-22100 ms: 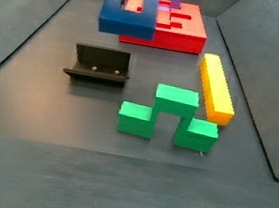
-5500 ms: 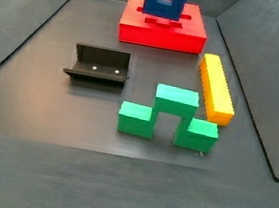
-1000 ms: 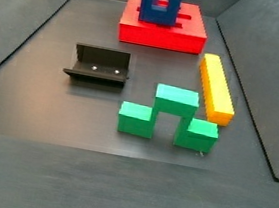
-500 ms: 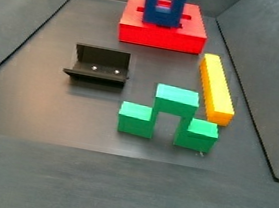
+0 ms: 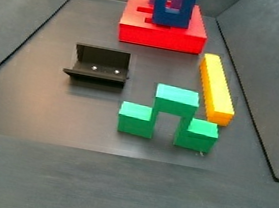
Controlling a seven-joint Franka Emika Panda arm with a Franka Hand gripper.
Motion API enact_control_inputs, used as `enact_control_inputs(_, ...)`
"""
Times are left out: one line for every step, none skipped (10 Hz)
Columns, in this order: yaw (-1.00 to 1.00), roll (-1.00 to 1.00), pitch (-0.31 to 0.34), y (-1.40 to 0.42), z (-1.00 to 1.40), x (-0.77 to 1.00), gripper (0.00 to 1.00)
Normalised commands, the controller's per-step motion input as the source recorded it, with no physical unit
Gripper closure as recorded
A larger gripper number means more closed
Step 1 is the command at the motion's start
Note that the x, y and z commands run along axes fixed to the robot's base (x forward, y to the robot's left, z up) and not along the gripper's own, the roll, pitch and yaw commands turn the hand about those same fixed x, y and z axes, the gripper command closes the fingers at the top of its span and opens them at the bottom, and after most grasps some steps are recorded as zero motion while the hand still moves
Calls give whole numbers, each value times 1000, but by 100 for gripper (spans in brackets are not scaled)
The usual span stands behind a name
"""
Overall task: Pick up the blue object. Move up. Place the blue object on the fixture. Regrasp the blue object. Move to above the board. Insert the blue object.
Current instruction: Insert the blue object.
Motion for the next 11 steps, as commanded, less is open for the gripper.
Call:
enact_control_inputs(-111,150,39,0,0,309,100)
enact_control_inputs(-131,156,59,0,0,351,100)
enact_control_inputs(-103,141,67,0,0,211,100)
enact_control_inputs(0,0,0,0,0,29,100)
enact_control_inputs(0,30,0,-129,-69,-106,100)
enact_control_inputs(0,1,0,-183,-51,-203,100)
enact_control_inputs(0,0,0,-140,-34,-143,100)
enact_control_inputs(0,16,0,0,-169,-117,100)
enact_control_inputs(77,29,-30,17,-460,0,100)
enact_control_inputs(140,0,-99,149,-577,77,100)
enact_control_inputs(180,0,-90,83,-609,217,100)
